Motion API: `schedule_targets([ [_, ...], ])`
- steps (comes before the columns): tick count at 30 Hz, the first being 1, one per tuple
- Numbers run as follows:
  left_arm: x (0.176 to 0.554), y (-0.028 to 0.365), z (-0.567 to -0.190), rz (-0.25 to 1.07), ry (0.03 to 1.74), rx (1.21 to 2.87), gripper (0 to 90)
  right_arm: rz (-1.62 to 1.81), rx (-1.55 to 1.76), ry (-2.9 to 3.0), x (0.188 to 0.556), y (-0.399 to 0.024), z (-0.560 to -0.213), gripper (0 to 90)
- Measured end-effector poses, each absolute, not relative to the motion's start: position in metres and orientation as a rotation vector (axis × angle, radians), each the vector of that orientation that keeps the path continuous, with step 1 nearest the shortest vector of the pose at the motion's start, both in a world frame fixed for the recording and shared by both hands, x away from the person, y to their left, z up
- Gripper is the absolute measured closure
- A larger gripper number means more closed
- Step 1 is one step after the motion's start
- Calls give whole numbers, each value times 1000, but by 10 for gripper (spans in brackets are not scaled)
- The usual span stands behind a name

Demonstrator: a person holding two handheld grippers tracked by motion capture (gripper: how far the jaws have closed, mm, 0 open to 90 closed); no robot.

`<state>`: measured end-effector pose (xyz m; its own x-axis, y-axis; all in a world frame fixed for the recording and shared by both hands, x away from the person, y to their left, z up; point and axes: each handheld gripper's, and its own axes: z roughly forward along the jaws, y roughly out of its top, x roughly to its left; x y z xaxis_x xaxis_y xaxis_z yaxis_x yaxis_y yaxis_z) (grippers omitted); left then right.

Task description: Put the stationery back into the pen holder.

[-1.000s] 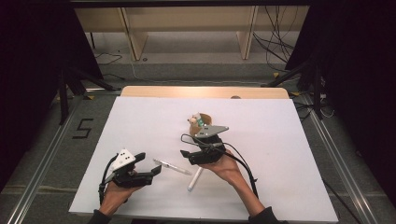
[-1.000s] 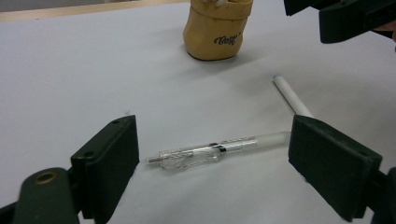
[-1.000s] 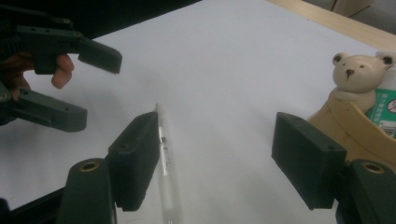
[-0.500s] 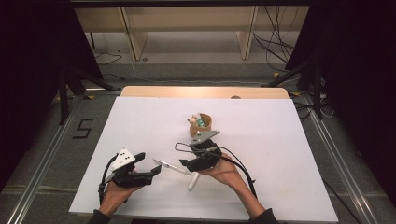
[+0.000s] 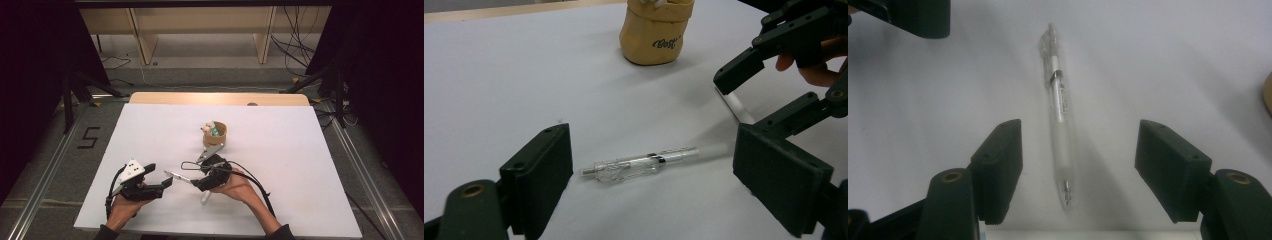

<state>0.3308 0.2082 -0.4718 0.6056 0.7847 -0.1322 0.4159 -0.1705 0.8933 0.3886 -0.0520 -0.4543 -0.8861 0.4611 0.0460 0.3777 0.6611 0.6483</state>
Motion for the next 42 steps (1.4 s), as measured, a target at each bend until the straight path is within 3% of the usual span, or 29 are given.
schedule_targets([
  [24, 330, 208, -471, 442, 971, 1795, 157, 889, 679, 2843, 391, -38, -472, 467],
  [42, 331, 208, -471, 440, 973, 1793, 157, 832, 640, 2866, 393, -33, -476, 634],
])
